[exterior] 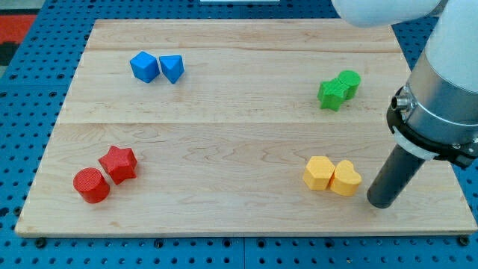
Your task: Nudge the yellow hexagon slightly to the bottom
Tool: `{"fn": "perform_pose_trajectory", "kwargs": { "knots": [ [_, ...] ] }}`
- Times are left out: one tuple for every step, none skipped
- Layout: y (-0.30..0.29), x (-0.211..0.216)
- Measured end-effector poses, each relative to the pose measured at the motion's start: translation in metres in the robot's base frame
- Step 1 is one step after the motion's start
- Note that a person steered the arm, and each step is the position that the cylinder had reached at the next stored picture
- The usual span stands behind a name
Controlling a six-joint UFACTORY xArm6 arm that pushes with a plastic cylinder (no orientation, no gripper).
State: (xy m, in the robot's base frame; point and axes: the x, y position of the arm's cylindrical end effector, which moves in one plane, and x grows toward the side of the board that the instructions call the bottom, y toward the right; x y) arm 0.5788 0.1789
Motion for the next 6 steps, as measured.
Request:
{"fn": "perform_pose_trajectory", "kwargs": {
  "knots": [
    [0.0,0.004],
    [-0.005,0.023],
    [-0.073,0.023],
    [-0.156,0.007],
    [-0.121,-0.07],
    [-0.045,-0.134]
  ]
}}
